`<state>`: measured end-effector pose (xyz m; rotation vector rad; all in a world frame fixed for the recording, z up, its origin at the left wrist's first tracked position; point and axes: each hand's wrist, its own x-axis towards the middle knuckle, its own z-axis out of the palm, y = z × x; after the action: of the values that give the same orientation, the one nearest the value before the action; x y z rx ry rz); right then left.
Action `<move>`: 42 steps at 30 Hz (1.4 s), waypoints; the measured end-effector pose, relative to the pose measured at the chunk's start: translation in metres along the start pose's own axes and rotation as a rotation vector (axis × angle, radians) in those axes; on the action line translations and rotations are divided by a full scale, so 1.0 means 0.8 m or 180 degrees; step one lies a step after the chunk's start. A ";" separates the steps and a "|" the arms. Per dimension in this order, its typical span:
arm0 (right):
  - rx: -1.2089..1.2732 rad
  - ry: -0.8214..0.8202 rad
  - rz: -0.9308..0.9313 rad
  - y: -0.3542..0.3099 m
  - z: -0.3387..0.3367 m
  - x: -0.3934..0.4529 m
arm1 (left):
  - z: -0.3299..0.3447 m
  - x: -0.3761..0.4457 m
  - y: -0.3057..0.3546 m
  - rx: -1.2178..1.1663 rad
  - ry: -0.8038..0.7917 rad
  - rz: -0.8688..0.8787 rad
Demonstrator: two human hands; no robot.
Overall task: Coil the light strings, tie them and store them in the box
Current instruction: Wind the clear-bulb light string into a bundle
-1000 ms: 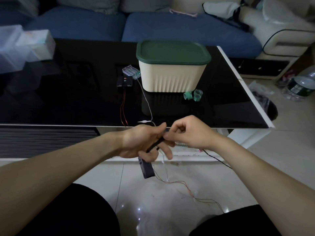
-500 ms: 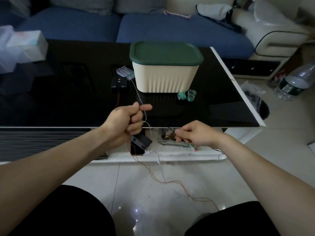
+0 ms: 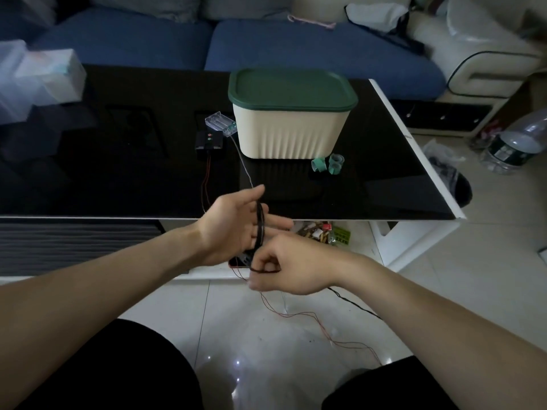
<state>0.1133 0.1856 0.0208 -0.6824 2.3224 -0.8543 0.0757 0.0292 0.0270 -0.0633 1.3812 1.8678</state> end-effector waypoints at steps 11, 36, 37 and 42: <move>0.0672 0.1134 0.0072 0.040 -0.034 -0.007 | 0.002 0.003 -0.014 0.1229 -0.0910 -0.0432; 0.0128 0.0363 0.0882 0.054 -0.028 -0.011 | -0.002 0.005 0.005 -0.0275 0.0255 0.0501; 0.0065 0.0316 0.0823 0.045 -0.024 -0.010 | -0.001 0.005 0.005 -0.0290 0.0250 0.0495; -0.0300 0.0093 0.0574 0.014 -0.002 -0.001 | 0.008 0.003 0.004 -0.0555 0.0151 0.0389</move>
<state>0.1103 0.1945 0.0141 -0.4924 2.4196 -0.6815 0.0748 0.0356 0.0315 -0.1139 1.2756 2.0980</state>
